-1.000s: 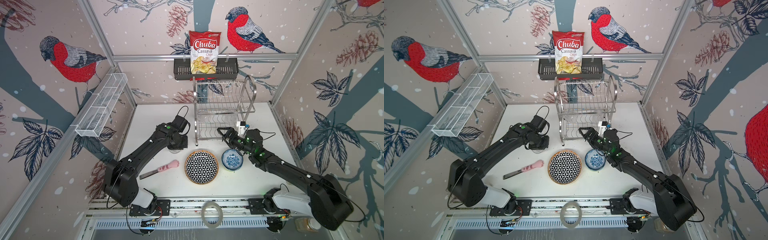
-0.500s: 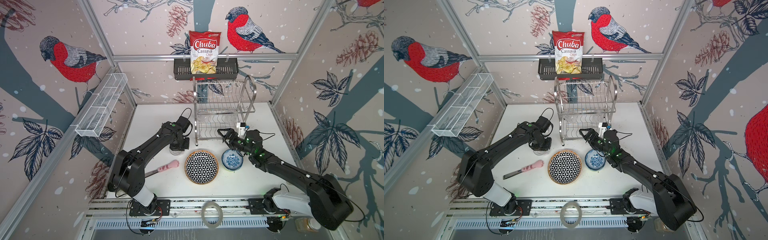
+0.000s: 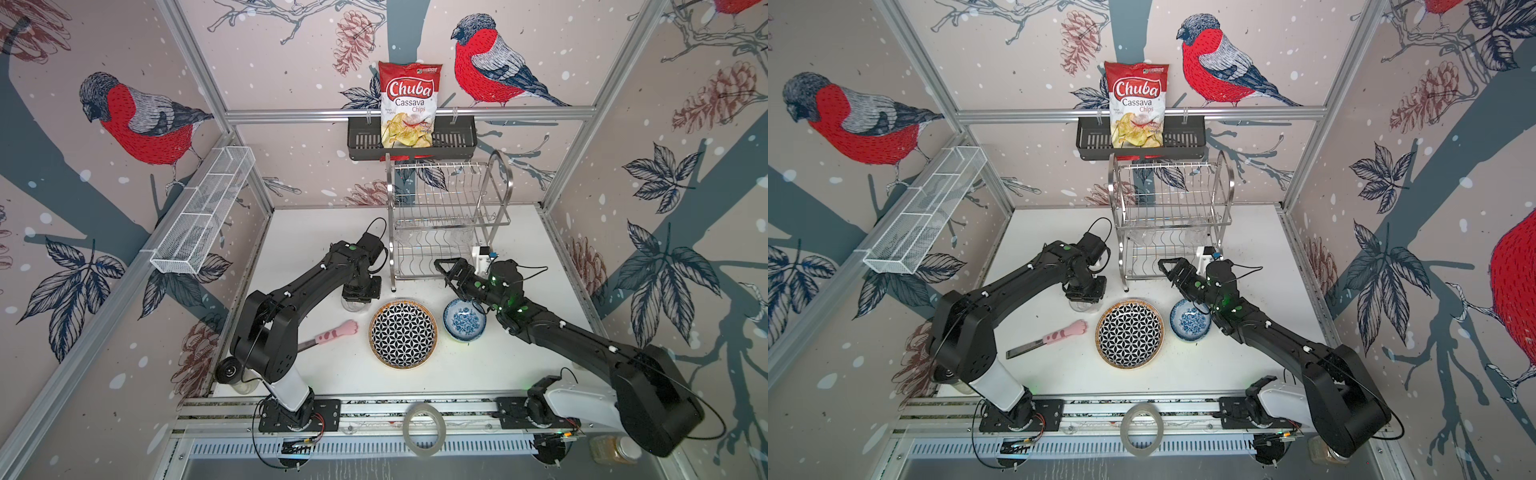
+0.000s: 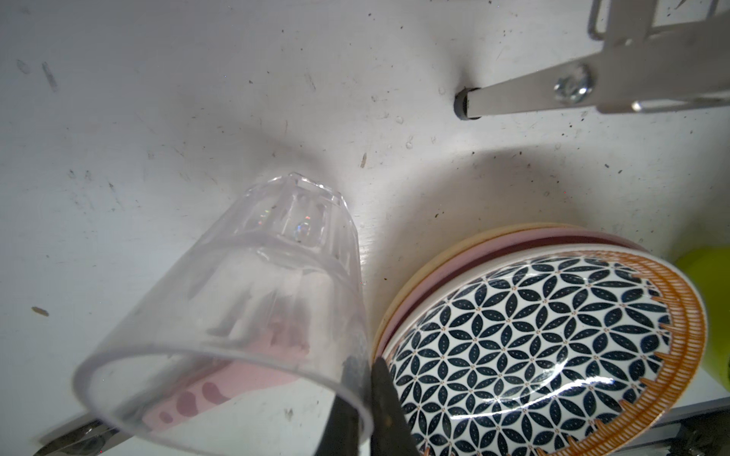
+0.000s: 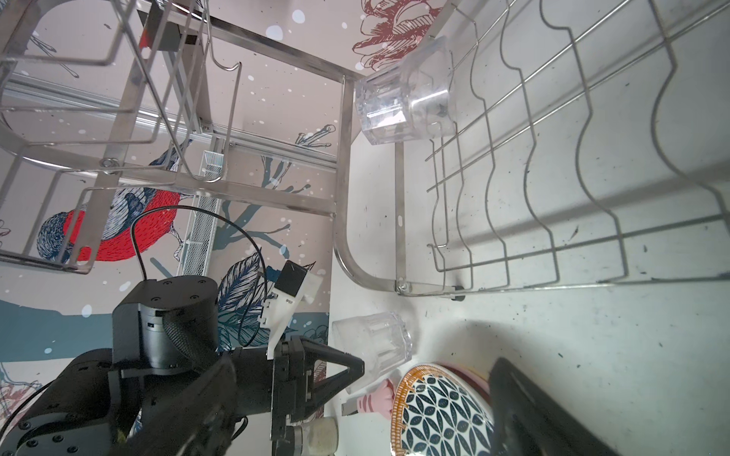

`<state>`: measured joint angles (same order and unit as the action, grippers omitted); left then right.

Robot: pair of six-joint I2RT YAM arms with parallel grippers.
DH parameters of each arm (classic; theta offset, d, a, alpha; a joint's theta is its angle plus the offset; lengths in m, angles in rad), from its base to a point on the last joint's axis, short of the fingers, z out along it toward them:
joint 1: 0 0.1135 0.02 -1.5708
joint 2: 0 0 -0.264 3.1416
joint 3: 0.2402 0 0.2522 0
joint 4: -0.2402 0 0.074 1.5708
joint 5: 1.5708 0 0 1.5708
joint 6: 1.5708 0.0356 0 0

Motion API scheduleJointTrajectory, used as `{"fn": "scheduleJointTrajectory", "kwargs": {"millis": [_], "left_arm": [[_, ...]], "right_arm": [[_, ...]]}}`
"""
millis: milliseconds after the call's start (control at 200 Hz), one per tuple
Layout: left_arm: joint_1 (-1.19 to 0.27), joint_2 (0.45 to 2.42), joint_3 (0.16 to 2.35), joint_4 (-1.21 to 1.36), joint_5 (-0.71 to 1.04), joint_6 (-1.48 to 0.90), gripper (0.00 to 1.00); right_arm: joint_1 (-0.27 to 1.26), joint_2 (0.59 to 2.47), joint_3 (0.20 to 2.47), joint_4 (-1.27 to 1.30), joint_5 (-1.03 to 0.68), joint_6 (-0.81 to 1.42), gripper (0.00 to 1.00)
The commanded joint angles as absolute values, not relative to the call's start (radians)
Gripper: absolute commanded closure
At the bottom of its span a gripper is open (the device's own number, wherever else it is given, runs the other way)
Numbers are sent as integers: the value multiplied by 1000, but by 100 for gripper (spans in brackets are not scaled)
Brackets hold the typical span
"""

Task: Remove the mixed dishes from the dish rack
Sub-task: 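Lower the glass with the left gripper beside the patterned plate while the right gripper waits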

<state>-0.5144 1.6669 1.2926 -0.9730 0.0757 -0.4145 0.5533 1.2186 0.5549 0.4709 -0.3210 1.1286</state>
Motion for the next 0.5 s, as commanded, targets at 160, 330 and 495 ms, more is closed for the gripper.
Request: {"fn": "scheduleJointTrajectory", "kwargs": {"millis": [160,330,495], "left_arm": [[-511,1701,1301,-991,67,-397,96],[-512,1711,1302,-988,63,-396,94],[-512,1705,1304,-985,52,-397,82]], "right_arm": [[552,1221,555,488,-325,1111,1],[552,1230,558,491,-327,1112,1],[552,1239,558,495,-330,1115,1]]}}
